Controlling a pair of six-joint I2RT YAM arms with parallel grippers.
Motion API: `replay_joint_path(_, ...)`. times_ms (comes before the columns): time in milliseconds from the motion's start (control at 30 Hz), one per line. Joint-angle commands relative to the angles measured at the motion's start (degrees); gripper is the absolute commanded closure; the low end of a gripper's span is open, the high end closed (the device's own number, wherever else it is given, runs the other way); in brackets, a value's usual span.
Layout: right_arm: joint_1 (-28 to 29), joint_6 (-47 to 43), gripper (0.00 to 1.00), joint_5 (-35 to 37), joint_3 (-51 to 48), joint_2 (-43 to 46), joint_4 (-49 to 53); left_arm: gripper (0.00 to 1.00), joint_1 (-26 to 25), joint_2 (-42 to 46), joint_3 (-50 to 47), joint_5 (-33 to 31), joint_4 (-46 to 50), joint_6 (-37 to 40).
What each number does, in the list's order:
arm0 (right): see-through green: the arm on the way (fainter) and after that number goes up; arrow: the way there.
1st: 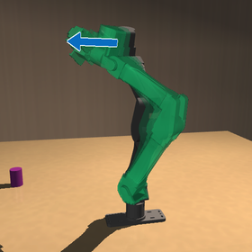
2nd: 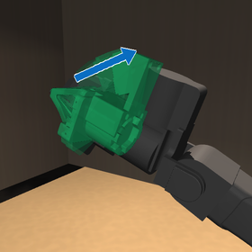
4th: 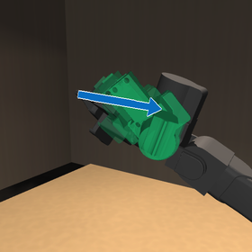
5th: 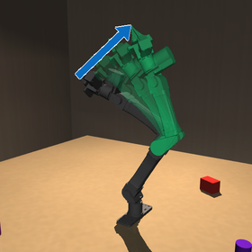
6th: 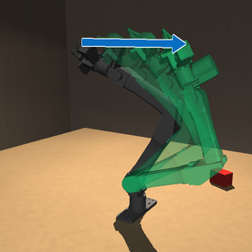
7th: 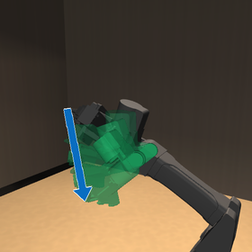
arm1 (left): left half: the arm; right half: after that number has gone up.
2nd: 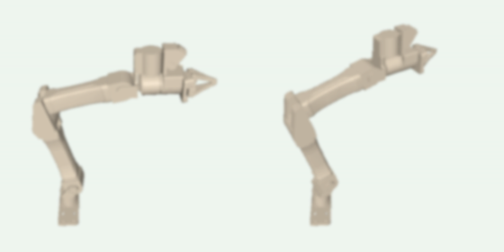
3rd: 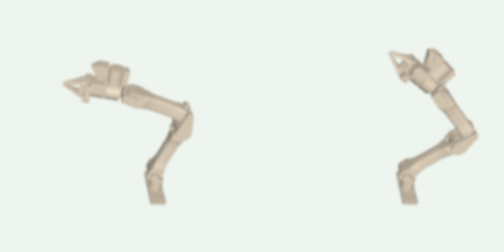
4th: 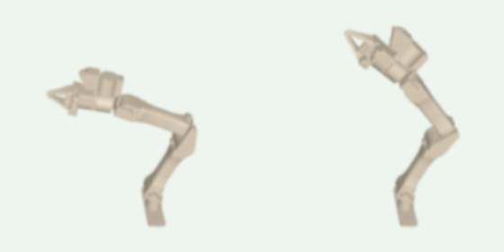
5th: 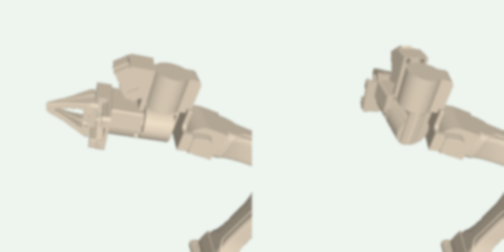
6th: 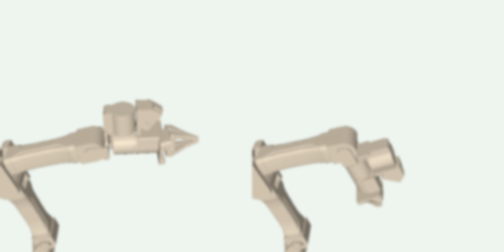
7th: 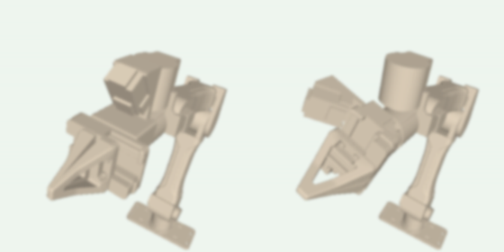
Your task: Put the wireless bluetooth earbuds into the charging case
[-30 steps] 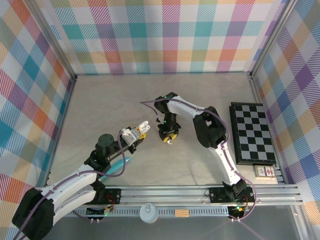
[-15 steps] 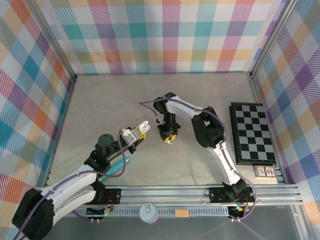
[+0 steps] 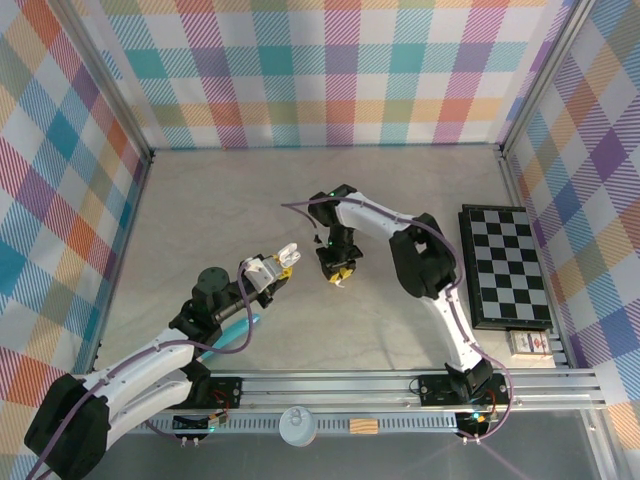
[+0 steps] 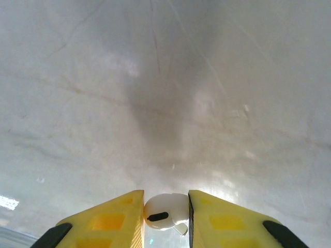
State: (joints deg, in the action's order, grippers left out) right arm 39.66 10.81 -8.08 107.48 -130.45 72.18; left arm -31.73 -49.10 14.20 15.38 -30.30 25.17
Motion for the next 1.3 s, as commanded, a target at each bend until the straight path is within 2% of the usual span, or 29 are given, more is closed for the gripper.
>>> replay_joint_path(0,-1.28,4.43,0.75,0.55,-2.63,9.07,-3.41,1.00,0.09,-1.30,2.39,0.80,-3.11,0.84)
replay_joint_path(200,-2.31,7.67,0.75,3.45,-8.42,20.04,-9.96,1.00,-1.80,-6.02,3.50,0.02,-7.03,0.50)
replay_joint_path(500,-2.31,10.65,0.75,5.85,-10.26,31.80,-16.14,1.00,-5.38,-13.57,6.45,-3.16,-12.36,-0.14)
replay_joint_path(767,-2.33,12.63,0.75,4.18,-11.01,37.96,-20.87,1.00,-9.76,-22.03,10.48,-7.57,-18.81,-2.21)
replay_joint_path(967,-2.31,14.60,0.75,2.04,-15.92,42.82,-29.19,1.00,-12.39,-28.82,14.33,-10.41,-26.25,-6.89)
replay_joint_path(1267,-2.31,15.90,0.75,-0.51,-18.77,44.23,-33.29,1.00,-15.05,-34.64,19.88,-13.49,-28.54,-10.18)
